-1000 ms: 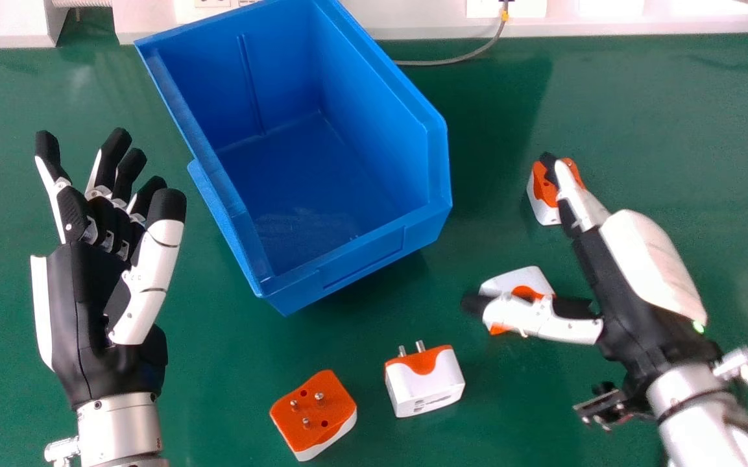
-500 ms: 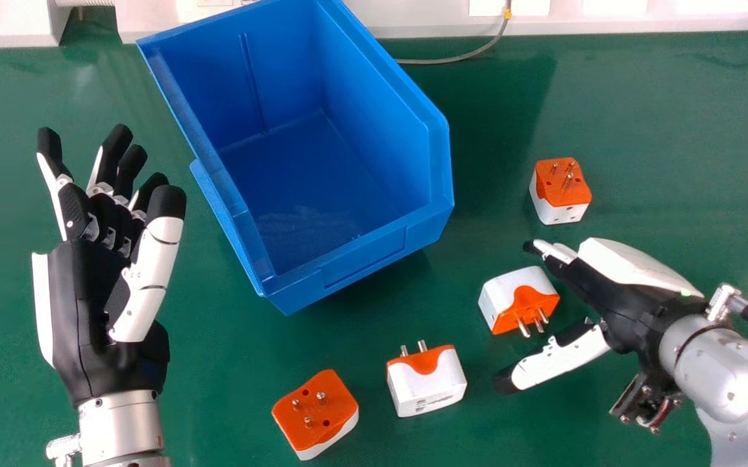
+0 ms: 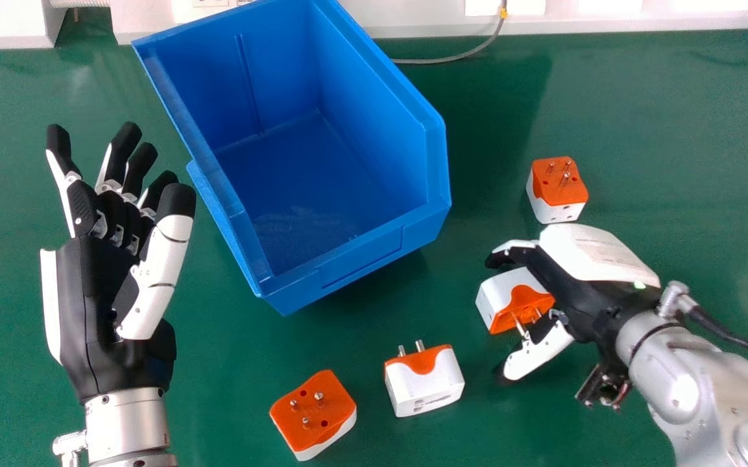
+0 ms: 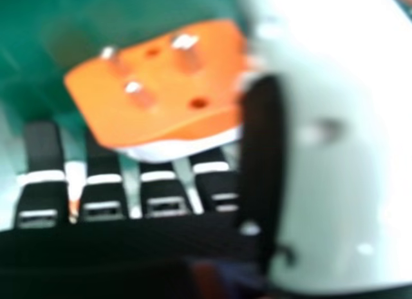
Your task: Pick all objects and put in blue box
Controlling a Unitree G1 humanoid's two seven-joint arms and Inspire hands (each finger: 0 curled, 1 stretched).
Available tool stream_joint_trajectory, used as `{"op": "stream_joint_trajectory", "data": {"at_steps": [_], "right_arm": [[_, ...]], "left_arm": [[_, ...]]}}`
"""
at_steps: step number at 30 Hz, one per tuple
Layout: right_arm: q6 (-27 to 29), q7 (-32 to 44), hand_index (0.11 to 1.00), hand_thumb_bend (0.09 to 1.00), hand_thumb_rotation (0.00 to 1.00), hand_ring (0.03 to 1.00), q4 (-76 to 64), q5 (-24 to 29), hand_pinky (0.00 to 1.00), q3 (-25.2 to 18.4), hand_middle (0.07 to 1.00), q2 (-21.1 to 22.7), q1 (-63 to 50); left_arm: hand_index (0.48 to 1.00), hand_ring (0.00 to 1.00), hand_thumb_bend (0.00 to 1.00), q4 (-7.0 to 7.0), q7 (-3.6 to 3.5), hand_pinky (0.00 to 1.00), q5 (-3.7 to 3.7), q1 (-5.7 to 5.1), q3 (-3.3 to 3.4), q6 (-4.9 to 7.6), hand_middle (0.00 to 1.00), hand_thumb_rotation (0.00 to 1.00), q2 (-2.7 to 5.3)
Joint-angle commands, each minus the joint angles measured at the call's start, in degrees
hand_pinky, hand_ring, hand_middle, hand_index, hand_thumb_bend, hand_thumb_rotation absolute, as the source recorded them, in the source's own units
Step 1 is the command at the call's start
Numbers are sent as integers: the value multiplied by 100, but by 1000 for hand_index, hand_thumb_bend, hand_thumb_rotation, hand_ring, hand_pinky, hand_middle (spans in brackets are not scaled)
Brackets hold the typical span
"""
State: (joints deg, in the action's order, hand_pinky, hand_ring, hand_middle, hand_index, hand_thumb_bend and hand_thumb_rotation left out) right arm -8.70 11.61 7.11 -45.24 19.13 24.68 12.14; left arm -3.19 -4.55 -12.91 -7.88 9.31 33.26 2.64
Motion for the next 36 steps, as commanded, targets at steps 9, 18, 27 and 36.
{"op": "stream_joint_trajectory", "data": {"at_steps": [9,18,27,36], "right_arm": [[393,-255,675,706,0,738,637,250,495,107,851,-37,133],[593,-983,647,509,0,698,804,17,448,234,784,21,121],[727,-1285,507,496,0,449,704,169,331,117,529,6,-3],[670,-1865,508,496,0,432,391,318,322,-83,512,-245,-217]], "left_arm": [[909,909,661,75,-7,870,33,183,29,66,923,443,-7],[905,908,663,119,-13,873,37,172,22,71,922,447,7],[909,910,658,89,-24,873,41,159,22,96,928,448,5],[906,908,652,60,-29,867,27,159,57,135,925,444,6]]}}
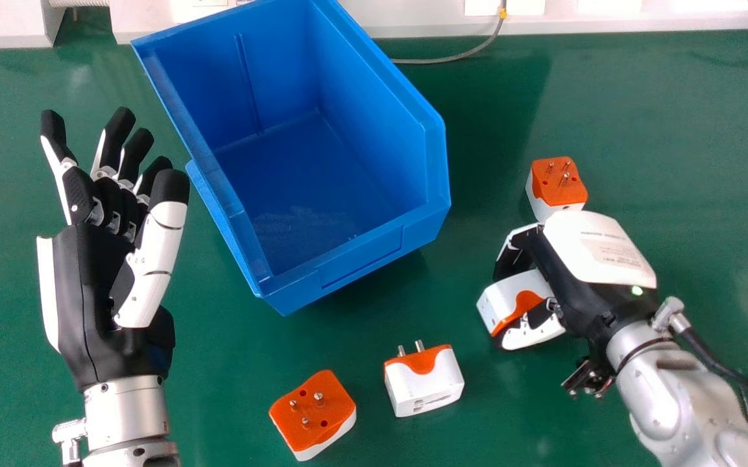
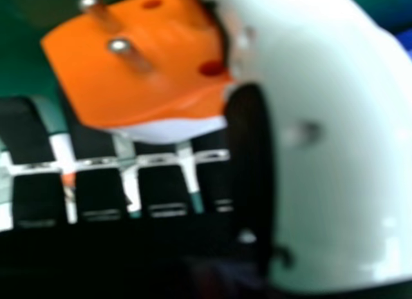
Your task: Pick all objects and put in blue box
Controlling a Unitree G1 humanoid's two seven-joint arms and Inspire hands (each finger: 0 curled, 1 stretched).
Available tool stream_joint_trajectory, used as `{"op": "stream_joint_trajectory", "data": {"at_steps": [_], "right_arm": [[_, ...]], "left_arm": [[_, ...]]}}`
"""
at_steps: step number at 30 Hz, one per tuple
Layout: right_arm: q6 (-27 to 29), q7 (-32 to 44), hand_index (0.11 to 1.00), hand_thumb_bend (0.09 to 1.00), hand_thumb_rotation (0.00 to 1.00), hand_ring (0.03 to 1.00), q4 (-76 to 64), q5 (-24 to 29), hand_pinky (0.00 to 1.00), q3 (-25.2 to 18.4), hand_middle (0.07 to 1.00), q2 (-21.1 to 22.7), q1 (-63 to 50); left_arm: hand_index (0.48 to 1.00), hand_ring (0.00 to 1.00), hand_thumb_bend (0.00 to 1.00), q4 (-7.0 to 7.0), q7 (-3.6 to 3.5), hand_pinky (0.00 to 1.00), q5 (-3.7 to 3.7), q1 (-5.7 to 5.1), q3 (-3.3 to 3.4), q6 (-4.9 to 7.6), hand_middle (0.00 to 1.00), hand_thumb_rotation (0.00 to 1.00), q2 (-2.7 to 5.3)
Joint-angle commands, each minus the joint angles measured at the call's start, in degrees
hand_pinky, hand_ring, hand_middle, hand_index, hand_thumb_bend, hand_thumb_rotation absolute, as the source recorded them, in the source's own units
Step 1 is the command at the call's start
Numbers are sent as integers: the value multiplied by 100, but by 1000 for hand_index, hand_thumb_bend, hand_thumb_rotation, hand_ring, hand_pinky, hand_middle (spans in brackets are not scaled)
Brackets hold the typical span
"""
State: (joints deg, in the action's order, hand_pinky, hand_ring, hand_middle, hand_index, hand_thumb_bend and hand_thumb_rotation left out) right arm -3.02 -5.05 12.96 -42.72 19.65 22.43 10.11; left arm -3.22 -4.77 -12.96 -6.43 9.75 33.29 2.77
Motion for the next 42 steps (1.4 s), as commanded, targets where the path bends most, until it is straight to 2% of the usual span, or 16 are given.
{"op": "stream_joint_trajectory", "data": {"at_steps": [1,5,10,13,17,19,22,23,27,29,37,42], "right_arm": [[176,-303,508,495,0,430,-219,80,320,-154,513,-32,-35],[261,-483,514,496,0,427,-432,141,325,-253,509,-104,-131],[263,-665,519,496,0,416,-911,111,325,-362,487,-122,-302],[410,-839,523,495,0,406,-1373,63,319,-439,479,-90,-462],[578,-881,521,496,0,402,-2240,179,326,-579,472,-214,-779],[712,-985,519,497,0,403,-2630,137,333,-595,475,-288,-921],[1334,-1434,499,498,0,422,-2973,122,336,-548,495,-451,-1033],[1469,-1526,496,498,0,427,-3026,92,334,-524,498,-505,-1042],[1861,-1851,493,498,0,431,-3090,-233,323,-371,506,-766,-912],[2005,-1910,484,499,0,436,-3051,-297,322,-305,510,-896,-803],[2297,-2085,478,499,0,445,-2566,-553,329,39,512,-1371,-290],[2269,-2050,479,500,0,447,-1919,-595,332,192,503,-1586,185]], "left_arm": [[905,906,651,58,-4,865,46,11,15,138,923,443,-5],[907,909,655,40,-30,869,76,-12,4,162,924,445,-12],[909,908,660,36,-54,861,26,-17,29,181,926,445,-22],[907,906,659,87,-68,859,-11,-66,24,147,922,442,-14],[909,909,669,120,-79,853,0,-106,6,147,926,442,-15],[910,910,666,135,-32,852,65,-114,12,142,927,442,-11],[905,905,671,174,36,851,136,-135,20,112,919,449,-2],[903,904,673,185,44,850,137,-140,19,104,917,451,2],[902,904,670,217,32,848,62,-139,8,61,914,446,12],[905,902,655,214,28,845,55,-137,0,62,917,435,19],[903,902,640,203,77,845,136,-118,-23,107,916,429,66],[898,897,638,184,161,839,199,-82,-26,102,909,433,82]]}}
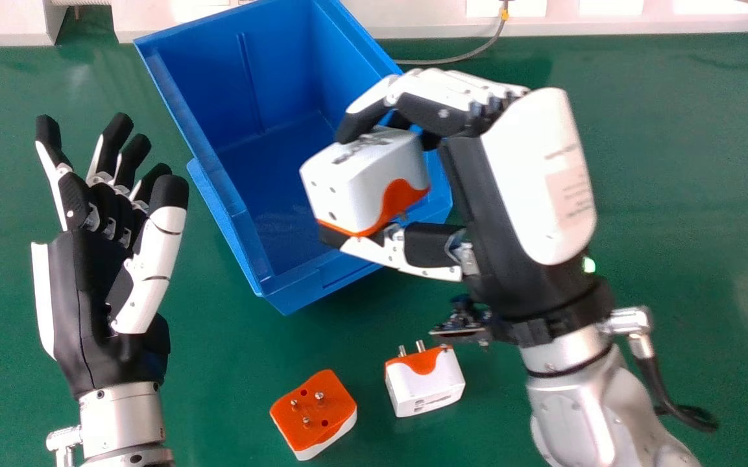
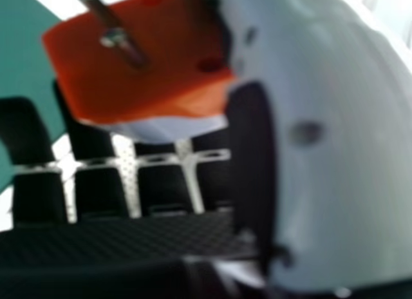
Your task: Pick all objects and put in blue box
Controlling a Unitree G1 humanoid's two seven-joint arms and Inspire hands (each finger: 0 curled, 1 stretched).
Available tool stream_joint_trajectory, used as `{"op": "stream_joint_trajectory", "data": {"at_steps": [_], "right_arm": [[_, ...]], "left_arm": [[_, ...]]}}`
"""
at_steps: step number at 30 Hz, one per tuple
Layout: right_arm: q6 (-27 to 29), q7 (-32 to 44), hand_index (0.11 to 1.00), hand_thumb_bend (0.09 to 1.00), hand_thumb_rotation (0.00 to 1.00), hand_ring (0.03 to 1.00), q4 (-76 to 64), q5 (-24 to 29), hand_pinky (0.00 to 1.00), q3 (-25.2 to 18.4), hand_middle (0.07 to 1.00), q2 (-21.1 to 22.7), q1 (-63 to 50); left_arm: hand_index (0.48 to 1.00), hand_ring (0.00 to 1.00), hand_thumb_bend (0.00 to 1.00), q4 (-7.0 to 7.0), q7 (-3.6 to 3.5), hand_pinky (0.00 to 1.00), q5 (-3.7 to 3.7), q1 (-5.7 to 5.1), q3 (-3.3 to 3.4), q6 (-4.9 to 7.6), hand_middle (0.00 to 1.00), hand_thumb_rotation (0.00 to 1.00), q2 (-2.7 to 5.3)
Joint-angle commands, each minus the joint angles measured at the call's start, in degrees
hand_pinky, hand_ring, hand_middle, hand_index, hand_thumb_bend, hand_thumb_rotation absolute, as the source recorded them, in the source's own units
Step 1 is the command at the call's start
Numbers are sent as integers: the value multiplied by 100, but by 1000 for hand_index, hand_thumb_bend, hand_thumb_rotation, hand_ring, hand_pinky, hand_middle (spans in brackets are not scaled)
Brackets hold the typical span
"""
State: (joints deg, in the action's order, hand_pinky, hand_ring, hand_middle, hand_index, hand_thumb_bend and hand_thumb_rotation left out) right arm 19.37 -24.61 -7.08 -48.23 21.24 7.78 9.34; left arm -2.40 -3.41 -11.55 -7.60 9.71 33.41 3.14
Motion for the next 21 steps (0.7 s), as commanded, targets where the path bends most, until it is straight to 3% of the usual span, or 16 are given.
{"op": "stream_joint_trajectory", "data": {"at_steps": [1,6,14,18,21], "right_arm": [[-2,-110,477,501,0,449,345,-81,335,63,500,-161,456],[-91,-248,470,501,0,459,1661,-304,349,213,492,-216,1392],[-178,-779,470,500,0,463,4271,-357,351,520,506,-328,2601],[-225,-723,462,499,0,475,4576,-288,358,631,514,-277,2676],[-347,-583,488,495,0,473,4382,-331,346,714,535,-211,2582]], "left_arm": [[897,897,636,69,29,839,57,59,-17,110,908,435,43],[891,889,645,-47,62,829,90,142,7,174,903,439,38],[899,899,663,-90,13,856,71,194,15,222,907,451,-30],[900,900,672,-66,4,857,26,185,25,214,910,455,-35],[898,899,675,-53,17,855,45,179,30,206,910,458,-35]]}}
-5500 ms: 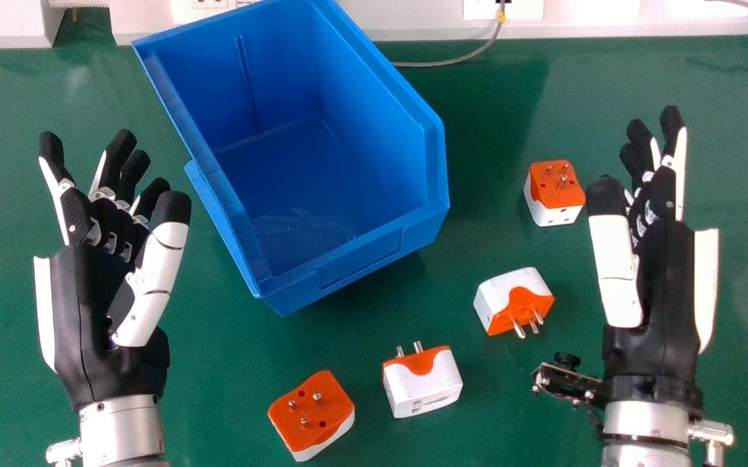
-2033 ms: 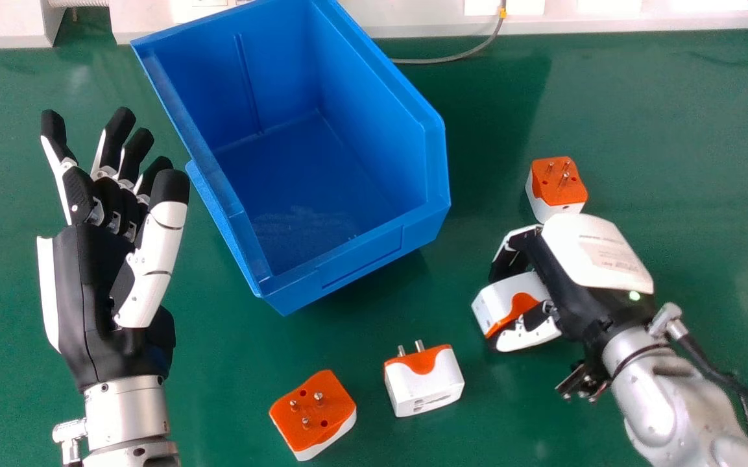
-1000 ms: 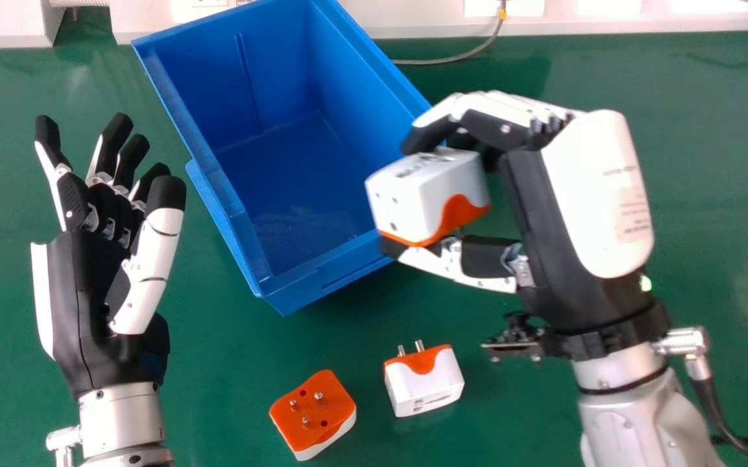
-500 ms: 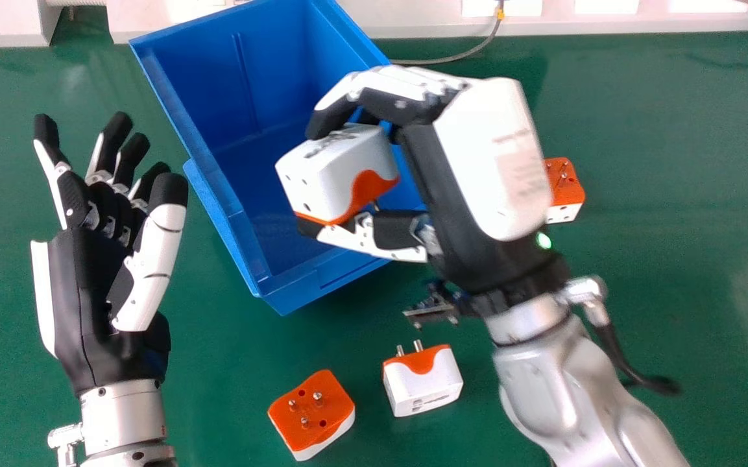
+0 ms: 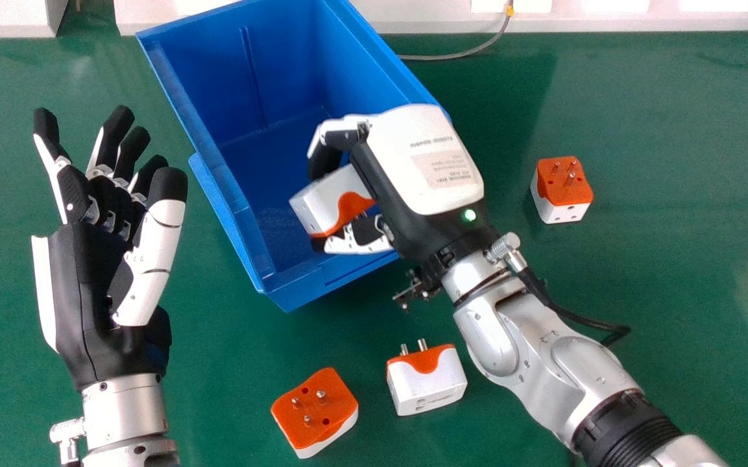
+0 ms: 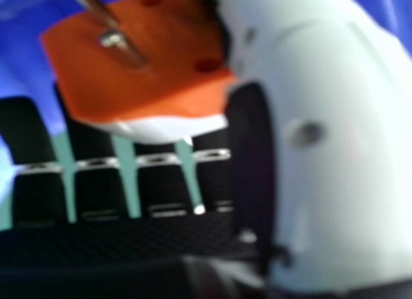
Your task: Pick all objects and put in blue box
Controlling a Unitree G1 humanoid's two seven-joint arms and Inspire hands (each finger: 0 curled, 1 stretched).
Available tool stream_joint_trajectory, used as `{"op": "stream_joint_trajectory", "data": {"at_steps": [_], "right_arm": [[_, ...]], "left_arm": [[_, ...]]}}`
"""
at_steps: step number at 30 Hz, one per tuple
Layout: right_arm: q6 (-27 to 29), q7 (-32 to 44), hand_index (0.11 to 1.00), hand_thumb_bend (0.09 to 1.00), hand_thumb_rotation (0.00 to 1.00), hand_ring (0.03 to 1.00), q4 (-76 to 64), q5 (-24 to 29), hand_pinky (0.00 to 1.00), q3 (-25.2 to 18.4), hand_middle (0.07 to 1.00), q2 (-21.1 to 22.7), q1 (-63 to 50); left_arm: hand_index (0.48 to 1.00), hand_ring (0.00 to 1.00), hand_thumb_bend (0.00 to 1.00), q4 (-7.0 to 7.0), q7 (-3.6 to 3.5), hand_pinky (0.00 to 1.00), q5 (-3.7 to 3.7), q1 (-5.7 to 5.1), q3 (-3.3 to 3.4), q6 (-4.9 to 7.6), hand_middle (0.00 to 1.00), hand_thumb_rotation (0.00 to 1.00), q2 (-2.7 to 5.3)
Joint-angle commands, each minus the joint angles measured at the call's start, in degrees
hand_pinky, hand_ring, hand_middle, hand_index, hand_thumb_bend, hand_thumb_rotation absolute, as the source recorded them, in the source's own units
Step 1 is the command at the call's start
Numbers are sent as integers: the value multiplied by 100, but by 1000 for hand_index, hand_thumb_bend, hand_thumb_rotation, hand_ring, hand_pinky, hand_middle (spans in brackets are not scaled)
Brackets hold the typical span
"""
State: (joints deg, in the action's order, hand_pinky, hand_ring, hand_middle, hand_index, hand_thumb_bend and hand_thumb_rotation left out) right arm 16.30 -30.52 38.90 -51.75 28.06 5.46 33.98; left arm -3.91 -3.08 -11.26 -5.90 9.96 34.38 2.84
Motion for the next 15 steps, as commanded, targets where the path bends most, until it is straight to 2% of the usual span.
{"op": "stream_joint_trajectory", "data": {"at_steps": [1,2,4,5,7,10,11,12,13,15], "right_arm": [[-92,63,494,491,0,482,-313,-17,352,69,578,57,84],[-162,135,494,489,0,490,-434,-67,358,118,609,106,53],[-292,228,706,633,0,737,-698,-166,569,203,828,200,-13],[-363,247,760,681,6,813,-812,-211,633,238,890,225,-36],[-470,267,798,723,14,867,-1004,-277,681,291,930,260,-78],[-443,212,817,747,22,894,-1191,-298,708,337,944,310,-120],[-422,177,844,775,33,915,-1224,-291,749,348,955,324,-128],[-412,142,910,837,62,957,-1254,-293,853,357,977,335,-136],[-409,103,954,869,81,978,-1279,-304,912,367,989,346,-142],[-410,64,988,897,103,995,-1338,-315,966,377,997,366,-154]], "left_arm": [[897,899,674,94,-21,853,19,9,4,104,909,459,-13],[897,899,674,91,-23,853,22,9,4,98,909,460,-20],[898,899,676,89,-29,851,19,14,0,86,909,461,-25],[897,898,678,89,-20,849,28,22,3,78,908,462,-24],[896,897,680,75,-7,847,52,43,11,81,906,462,-28],[895,895,681,56,8,845,95,73,14,73,905,461,-43],[895,895,680,58,15,845,106,77,13,68,905,460,-44],[896,896,680,67,20,850,112,75,9,66,908,462,-40],[895,895,677,74,21,852,113,75,5,64,908,461,-38],[896,896,672,88,13,855,82,74,-4,53,909,456,-25]]}}
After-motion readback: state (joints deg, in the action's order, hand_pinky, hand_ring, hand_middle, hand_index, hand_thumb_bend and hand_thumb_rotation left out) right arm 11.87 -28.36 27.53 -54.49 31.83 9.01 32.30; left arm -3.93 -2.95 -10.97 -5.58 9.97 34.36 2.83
